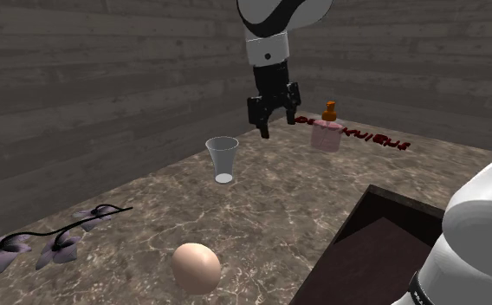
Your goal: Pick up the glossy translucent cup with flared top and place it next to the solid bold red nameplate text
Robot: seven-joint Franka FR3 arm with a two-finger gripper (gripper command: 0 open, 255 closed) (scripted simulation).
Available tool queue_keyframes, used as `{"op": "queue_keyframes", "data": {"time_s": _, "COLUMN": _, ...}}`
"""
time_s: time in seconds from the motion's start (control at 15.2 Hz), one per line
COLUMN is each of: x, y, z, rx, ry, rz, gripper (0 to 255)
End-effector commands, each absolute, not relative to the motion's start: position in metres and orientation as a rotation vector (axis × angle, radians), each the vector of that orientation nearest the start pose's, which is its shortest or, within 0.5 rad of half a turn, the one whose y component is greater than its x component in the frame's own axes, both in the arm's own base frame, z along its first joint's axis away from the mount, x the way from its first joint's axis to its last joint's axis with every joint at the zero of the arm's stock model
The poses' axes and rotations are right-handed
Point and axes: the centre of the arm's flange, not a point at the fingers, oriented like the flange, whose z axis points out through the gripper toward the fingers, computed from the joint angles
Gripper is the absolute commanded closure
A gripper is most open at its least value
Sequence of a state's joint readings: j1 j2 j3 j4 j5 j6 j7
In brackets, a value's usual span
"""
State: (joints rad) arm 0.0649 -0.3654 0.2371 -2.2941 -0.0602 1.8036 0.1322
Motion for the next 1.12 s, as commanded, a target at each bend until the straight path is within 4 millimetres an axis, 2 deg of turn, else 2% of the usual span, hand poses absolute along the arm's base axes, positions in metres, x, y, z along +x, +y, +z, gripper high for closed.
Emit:
{"op": "queue_keyframes", "data": {"time_s": 0.0, "x": 0.425, "y": 0.147, "z": 0.469, "rx": -3.309, "ry": -0.278, "rz": 0.144, "gripper": 0}}
{"op": "queue_keyframes", "data": {"time_s": 0.99, "x": 0.553, "y": 0.280, "z": 0.400, "rx": -3.435, "ry": -0.310, "rz": -0.042, "gripper": 0}}
{"op": "queue_keyframes", "data": {"time_s": 1.06, "x": 0.557, "y": 0.284, "z": 0.398, "rx": -3.438, "ry": -0.311, "rz": -0.047, "gripper": 0}}
